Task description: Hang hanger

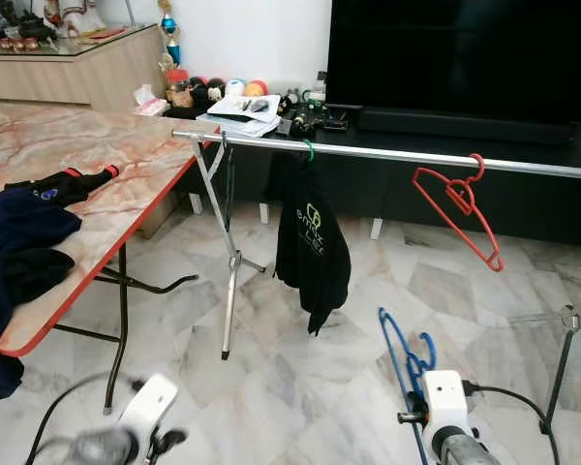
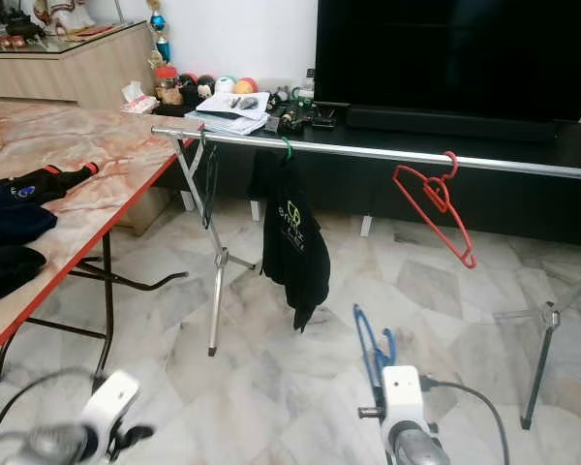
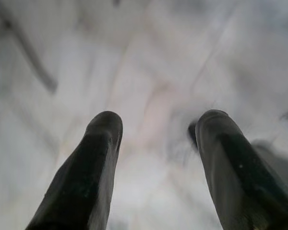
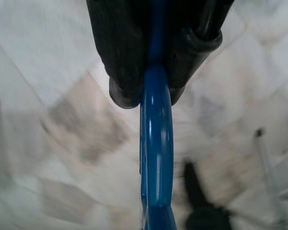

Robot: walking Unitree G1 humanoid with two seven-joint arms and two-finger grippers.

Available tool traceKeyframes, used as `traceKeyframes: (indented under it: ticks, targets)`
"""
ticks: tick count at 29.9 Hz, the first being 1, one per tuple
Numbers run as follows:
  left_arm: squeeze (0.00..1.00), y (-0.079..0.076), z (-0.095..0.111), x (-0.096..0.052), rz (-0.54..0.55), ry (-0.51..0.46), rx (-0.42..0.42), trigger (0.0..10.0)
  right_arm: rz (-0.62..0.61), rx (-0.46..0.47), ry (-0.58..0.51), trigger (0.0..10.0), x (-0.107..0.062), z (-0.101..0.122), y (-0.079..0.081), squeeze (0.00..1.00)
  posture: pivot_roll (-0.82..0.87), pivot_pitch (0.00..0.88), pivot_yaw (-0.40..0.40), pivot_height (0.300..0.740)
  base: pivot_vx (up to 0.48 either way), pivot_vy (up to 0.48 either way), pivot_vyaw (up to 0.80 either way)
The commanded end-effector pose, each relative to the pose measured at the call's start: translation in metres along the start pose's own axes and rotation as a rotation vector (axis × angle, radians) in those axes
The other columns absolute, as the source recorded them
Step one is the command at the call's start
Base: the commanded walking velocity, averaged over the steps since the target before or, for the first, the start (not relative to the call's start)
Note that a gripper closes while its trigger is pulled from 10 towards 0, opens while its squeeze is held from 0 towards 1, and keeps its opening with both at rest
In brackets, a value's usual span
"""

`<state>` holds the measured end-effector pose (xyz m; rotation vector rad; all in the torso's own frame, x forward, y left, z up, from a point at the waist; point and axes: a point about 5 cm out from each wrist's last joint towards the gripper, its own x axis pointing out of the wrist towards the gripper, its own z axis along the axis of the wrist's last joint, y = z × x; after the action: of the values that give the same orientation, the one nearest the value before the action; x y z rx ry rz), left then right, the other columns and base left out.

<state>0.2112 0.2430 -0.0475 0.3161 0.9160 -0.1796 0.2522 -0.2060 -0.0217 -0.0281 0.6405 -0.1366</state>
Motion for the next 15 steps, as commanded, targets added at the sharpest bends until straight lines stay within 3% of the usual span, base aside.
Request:
traceKeyframes:
  ticks: [1, 4, 6, 11, 15]
  targets:
    - [0.0, -0.015, -0.043, -0.003, 0.022, 0.123, -0.097, 10.0, -0.056, 0.065, -0.02, 10.0, 0.002, 0.007, 0.001, 0.0, -0.01, 0.0, 0.046, 0.74, 0.0, 0.0, 0.0]
    - [0.0, -0.029, -0.067, -0.006, 0.037, 0.185, -0.211, 10.0, -0.069, 0.071, -0.048, 10.0, 0.003, 0.01, 0.005, 0.0, -0.01, 0.0, 0.039, 0.74, 0.0, 0.0, 0.0]
    - [0.0, -0.042, -0.08, -0.008, 0.05, 0.239, -0.271, 10.0, -0.097, 0.128, -0.076, 10.0, 0.001, 0.011, 0.004, 0.0, -0.03, 0.0, 0.033, 0.74, 0.0, 0.0, 0.0]
    - [0.0, -0.059, -0.078, -0.005, -0.001, 0.234, -0.283, 10.0, -0.058, 0.168, -0.126, 10.0, 0.0, 0.016, 0.009, 0.0, -0.02, 0.0, 0.027, 0.74, 0.0, 0.0, 0.0]
    - [0.0, -0.056, -0.063, 0.001, -0.004, 0.196, -0.224, 10.0, -0.043, 0.167, -0.128, 10.0, 0.0, 0.016, 0.016, 0.0, -0.02, 0.0, 0.027, 0.74, 0.216, 0.0, 0.0]
